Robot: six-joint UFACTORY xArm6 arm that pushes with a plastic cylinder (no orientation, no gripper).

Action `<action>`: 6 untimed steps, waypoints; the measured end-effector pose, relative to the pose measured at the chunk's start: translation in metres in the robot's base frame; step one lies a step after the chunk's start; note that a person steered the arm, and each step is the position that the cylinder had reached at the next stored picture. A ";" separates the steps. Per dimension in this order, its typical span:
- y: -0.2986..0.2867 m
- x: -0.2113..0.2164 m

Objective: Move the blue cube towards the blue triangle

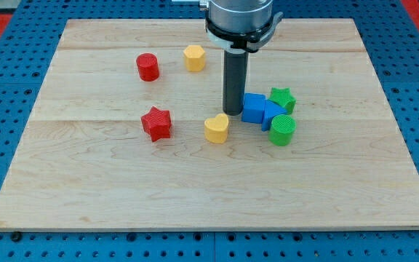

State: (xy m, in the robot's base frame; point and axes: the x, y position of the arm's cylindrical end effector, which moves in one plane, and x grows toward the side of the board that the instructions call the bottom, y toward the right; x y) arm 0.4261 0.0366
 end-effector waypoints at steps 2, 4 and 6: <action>0.013 0.000; 0.012 0.006; 0.012 0.039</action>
